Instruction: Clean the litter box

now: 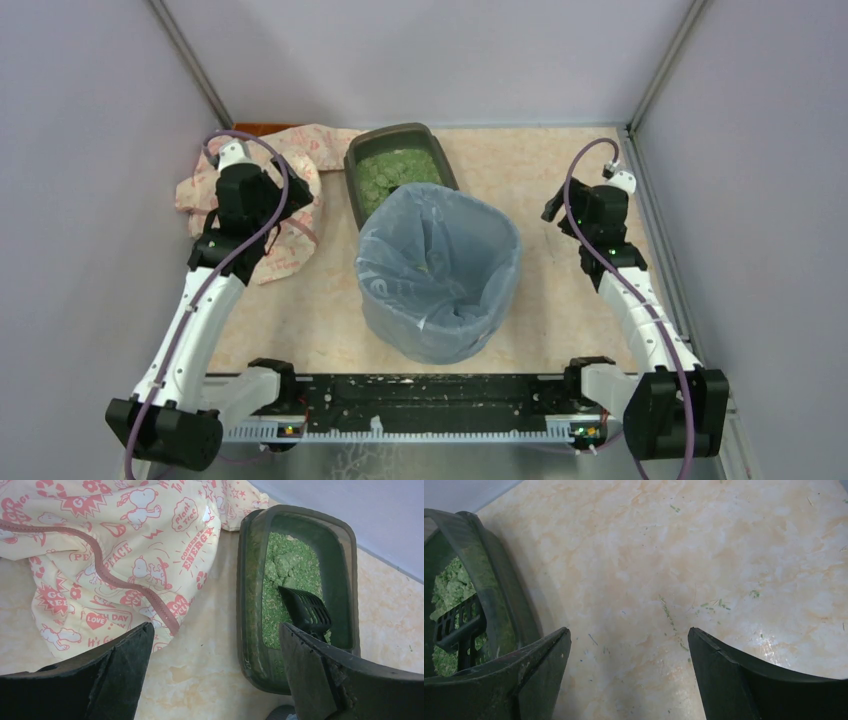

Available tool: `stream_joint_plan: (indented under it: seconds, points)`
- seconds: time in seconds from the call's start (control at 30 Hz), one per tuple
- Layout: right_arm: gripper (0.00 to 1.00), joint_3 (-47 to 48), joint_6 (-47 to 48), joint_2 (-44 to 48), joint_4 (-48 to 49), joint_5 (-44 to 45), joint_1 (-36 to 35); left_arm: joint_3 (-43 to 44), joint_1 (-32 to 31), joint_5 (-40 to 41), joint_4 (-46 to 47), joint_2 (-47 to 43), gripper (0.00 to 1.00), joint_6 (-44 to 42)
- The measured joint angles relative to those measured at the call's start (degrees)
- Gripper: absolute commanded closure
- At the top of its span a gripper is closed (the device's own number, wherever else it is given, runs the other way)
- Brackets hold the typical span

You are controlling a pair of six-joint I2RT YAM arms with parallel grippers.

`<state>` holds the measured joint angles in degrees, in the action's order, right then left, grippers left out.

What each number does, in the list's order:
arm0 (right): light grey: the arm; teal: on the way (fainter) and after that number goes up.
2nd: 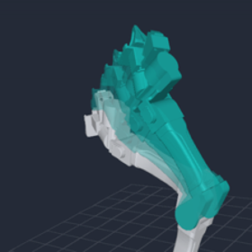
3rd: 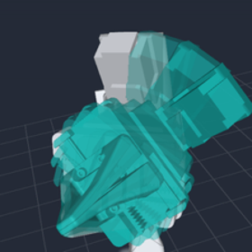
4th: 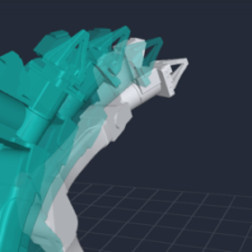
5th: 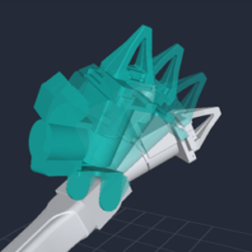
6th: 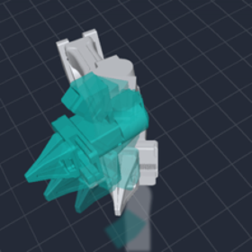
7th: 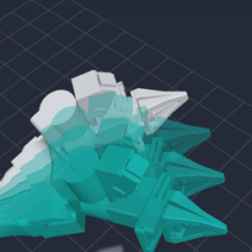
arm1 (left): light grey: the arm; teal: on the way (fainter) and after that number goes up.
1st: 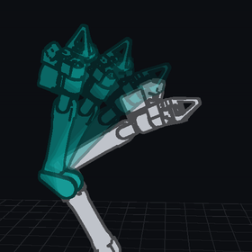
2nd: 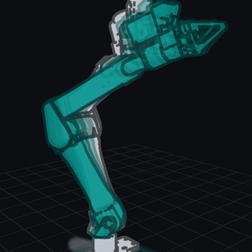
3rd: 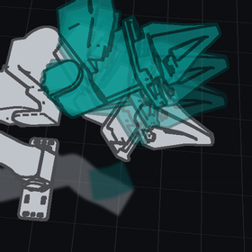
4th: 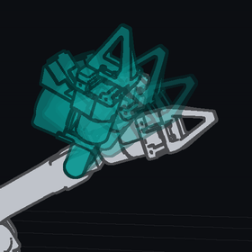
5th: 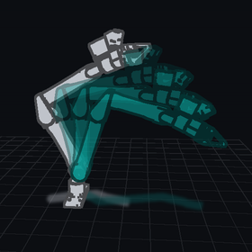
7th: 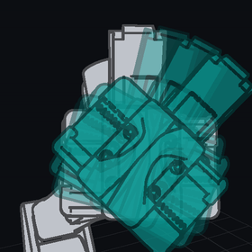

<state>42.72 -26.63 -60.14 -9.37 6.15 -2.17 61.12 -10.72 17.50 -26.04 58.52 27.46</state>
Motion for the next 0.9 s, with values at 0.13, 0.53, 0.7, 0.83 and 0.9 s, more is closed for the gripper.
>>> stream_joint_plan:
  seconds: [0.13, 0.53, 0.7, 0.83, 0.9]
  points:
    - [0.13, 0.0, 0.0, 0.1, 0.0, 0.0, 0.0, 0.0, 0.0, 0.0, 0.1, 0.0, 0.0, 0.2]
    - [0.17, 8.7, 2.3, 5.5, -6.3, -4.3, 0.1, -3.4, 0.0, -1.6, 1.8, 3.0, 0.0, 1.2]
    - [0.15, 20.7, 7.5, 4.6, -15.0, -7.1, -3.2, -4.4, 0.0, -5.2, 2.1, 6.1, 0.0, 1.4]
    - [0.17, 29.4, 11.3, 3.2, -21.4, -7.5, -9.7, -4.6, 0.0, -6.8, 2.4, 6.3, 0.0, 1.4]
    - [0.22, 32.9, 13.3, 2.4, -24.2, -7.5, -14.1, -4.6, 0.0, -7.3, 2.9, 6.3, 0.0, 1.4]
